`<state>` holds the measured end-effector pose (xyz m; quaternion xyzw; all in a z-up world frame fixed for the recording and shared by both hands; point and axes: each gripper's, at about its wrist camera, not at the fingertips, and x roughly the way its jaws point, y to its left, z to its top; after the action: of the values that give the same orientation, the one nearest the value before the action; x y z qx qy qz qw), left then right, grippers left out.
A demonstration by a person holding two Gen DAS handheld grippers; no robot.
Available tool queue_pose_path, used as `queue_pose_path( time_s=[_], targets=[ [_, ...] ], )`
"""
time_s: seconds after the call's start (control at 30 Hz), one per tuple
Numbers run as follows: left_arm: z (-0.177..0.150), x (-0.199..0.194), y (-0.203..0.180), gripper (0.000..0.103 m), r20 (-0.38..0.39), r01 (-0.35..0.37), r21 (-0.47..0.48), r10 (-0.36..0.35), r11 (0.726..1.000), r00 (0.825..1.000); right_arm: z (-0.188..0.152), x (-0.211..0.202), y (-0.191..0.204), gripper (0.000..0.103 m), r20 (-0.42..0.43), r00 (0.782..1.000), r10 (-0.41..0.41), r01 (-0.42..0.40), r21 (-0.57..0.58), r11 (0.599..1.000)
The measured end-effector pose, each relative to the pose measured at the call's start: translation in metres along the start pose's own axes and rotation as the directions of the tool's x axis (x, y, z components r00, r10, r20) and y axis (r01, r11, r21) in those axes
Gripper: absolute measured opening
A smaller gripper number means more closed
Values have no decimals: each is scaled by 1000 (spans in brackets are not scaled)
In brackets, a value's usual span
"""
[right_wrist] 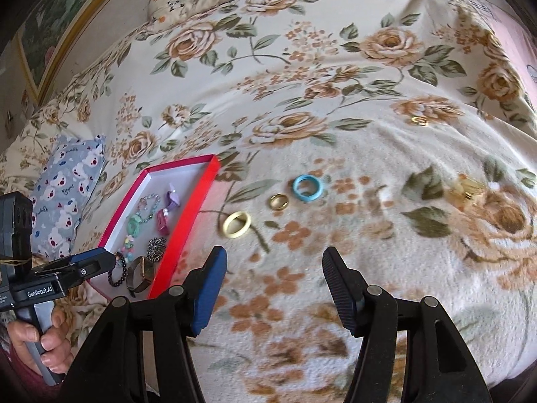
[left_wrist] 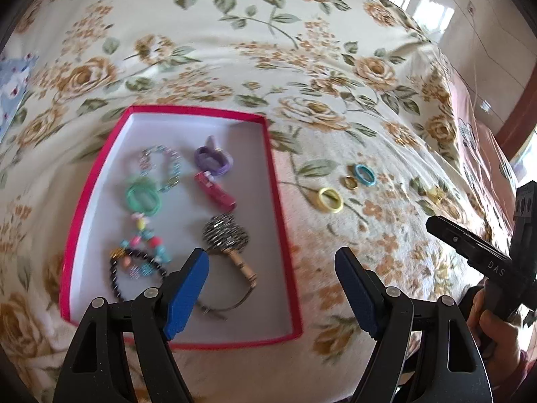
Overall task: Organize jewelry
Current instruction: 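Move both tools out of the box toward the rings on the bedspread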
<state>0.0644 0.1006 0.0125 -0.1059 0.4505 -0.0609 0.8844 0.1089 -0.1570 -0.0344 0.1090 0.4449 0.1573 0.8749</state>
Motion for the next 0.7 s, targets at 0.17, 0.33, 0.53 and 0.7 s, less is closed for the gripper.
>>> queue_pose_path(
  time_s=[0.17,0.33,0.53,0.7],
  targets=[
    [11,14,-22,76,-5,-2,71,2,997,1000,3,-3,-14,61,11,1000,-13,12,24,1000],
    [22,30,-39,76,-17,6,124,-4,992,1000,11,-2,-26,61,20,1000,-20,19,36,999],
    [37,55,-51,74,-38,-13,153,19,988,999,23,12,-32,60,9,1000,-11,11,39,999],
    [54,86,-60,66,-82,3,175,11,984,997,36,34,-33,46,-25,1000,-4,5,24,1000]
  ],
)
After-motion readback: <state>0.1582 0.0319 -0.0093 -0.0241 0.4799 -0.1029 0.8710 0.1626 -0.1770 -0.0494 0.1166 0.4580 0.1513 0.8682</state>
